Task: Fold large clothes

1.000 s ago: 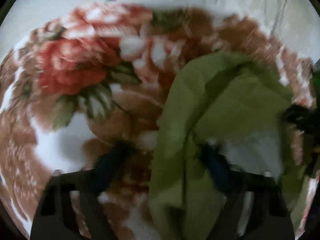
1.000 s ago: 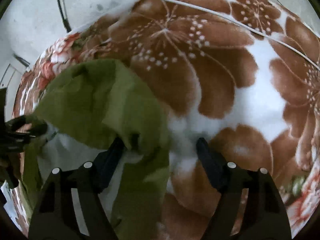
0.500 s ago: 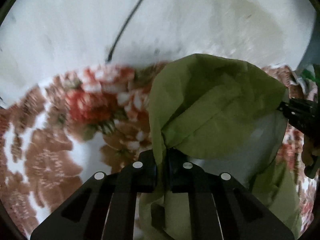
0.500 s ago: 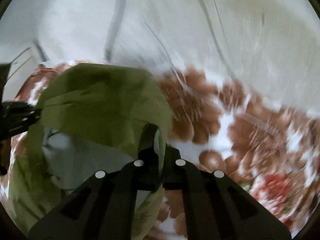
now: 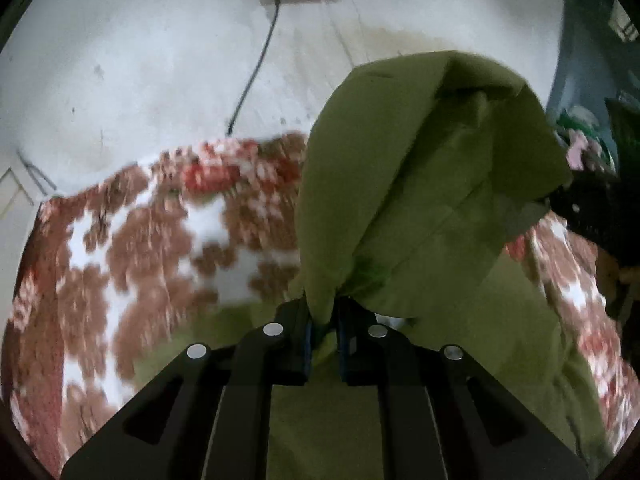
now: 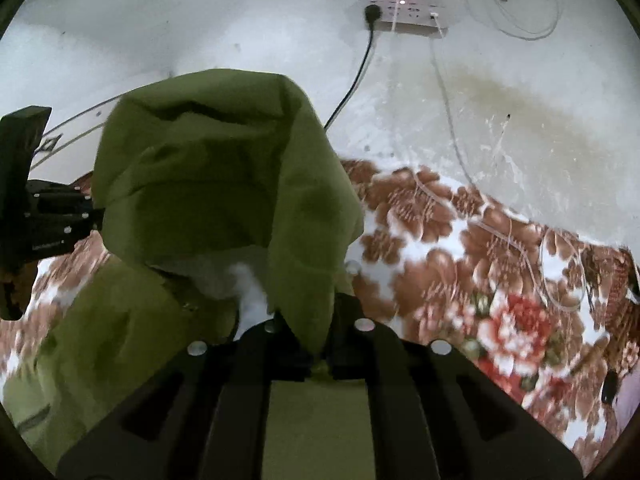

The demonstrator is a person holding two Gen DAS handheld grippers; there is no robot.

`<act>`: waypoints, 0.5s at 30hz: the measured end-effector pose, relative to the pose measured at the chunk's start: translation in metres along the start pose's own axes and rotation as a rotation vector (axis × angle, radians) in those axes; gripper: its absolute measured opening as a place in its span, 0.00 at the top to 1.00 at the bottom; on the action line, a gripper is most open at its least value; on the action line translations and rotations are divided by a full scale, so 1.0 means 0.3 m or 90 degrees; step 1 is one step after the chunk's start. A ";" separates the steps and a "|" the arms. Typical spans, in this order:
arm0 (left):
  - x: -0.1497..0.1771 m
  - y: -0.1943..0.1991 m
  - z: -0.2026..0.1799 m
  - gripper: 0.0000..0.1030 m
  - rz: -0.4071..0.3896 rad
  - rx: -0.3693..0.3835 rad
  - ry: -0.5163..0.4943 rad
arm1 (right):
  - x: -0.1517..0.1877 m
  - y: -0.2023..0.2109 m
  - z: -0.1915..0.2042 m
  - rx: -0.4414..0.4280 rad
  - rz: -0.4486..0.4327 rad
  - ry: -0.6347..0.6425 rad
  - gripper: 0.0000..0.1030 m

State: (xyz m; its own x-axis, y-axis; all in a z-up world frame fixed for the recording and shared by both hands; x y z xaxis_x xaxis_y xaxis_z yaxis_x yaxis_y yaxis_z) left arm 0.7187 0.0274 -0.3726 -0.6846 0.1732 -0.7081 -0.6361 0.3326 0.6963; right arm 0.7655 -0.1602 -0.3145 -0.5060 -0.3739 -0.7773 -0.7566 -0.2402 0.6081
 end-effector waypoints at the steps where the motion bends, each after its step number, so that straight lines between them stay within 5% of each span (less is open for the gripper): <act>1: 0.051 0.013 -0.014 0.90 0.003 -0.001 0.005 | 0.058 0.033 0.031 -0.009 0.005 0.008 0.88; 6: 0.363 0.017 -0.081 0.85 0.057 0.005 0.057 | 0.340 0.103 0.142 -0.027 0.062 0.029 0.75; 8: 0.473 0.002 -0.100 0.84 0.082 0.003 0.066 | 0.443 0.113 0.171 -0.035 0.095 0.027 0.62; 10: 0.549 -0.003 -0.118 0.82 0.098 -0.001 0.067 | 0.575 0.108 0.195 -0.041 0.147 0.023 0.38; 11: 0.606 -0.011 -0.127 0.79 0.119 -0.002 0.068 | 0.633 0.105 0.203 -0.043 0.174 0.022 0.35; 13: 0.677 -0.013 -0.146 0.69 0.153 -0.011 0.035 | 0.745 0.102 0.203 -0.042 0.220 0.018 0.31; 15: 0.718 0.013 -0.173 0.27 0.163 -0.012 -0.018 | 0.813 0.116 0.197 -0.043 0.253 0.014 0.19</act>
State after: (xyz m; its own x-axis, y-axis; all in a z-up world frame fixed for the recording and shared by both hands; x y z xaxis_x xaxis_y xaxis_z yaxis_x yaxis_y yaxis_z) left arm 0.5504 0.0178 -0.5163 -0.8139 0.2756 -0.5114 -0.4503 0.2570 0.8551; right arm 0.5912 -0.2069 -0.4924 -0.7447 -0.4681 -0.4757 -0.4741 -0.1306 0.8707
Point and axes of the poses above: each gripper's, at about its wrist camera, not at the fingertips, and y roughly against the way its jaws point, z to its left, x to its underside, the point moved 10 cm from there along -y, roughly the way its jaws point, and after that the axes turned 9 degrees about x, right-handed, at the moved point
